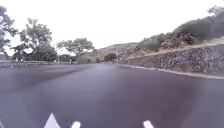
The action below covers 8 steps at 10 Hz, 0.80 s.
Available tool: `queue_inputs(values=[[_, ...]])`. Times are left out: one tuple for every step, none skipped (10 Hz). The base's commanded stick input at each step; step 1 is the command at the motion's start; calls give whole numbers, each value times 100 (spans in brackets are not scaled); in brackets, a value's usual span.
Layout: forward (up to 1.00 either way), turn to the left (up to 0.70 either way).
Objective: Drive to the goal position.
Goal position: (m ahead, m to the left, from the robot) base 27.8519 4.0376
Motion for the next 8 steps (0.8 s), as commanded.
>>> queue_inputs(values=[[70,0],[70,0],[70,0],[70,0],[70,0],[70,0],[70,0],[70,0]])
